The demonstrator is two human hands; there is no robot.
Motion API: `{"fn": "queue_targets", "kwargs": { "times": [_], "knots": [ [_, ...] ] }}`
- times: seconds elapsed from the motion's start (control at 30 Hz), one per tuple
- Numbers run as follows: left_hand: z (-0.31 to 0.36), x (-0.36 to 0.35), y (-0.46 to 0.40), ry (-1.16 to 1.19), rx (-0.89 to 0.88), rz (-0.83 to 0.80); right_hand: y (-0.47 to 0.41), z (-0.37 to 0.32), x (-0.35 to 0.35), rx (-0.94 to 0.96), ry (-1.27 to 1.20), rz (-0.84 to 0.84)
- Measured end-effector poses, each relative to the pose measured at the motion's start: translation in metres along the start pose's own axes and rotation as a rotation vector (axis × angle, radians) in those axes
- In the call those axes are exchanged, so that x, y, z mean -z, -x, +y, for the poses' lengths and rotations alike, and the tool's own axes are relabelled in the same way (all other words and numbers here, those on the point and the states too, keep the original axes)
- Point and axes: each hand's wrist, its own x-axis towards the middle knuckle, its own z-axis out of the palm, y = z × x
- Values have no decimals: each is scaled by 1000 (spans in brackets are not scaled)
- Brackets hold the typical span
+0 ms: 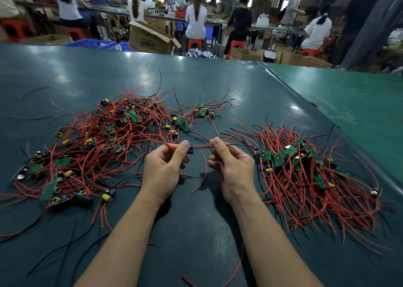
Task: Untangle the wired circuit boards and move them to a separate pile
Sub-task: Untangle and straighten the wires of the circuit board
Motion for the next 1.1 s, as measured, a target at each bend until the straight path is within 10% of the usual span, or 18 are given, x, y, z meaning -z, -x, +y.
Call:
{"fn": "queue_targets", "kwargs": {
  "times": [0.4, 0.8, 1.1],
  "knots": [
    [2, 1, 3, -29, 54, 41, -6, -11, 7, -59, -320, 90],
    [4, 0, 8, -161, -57, -19, 12, 1, -7, -258, 115, -213],
    [4, -3, 8, -186, -65, -36, 9, 8, -9, -65, 108, -92]
  ]
}}
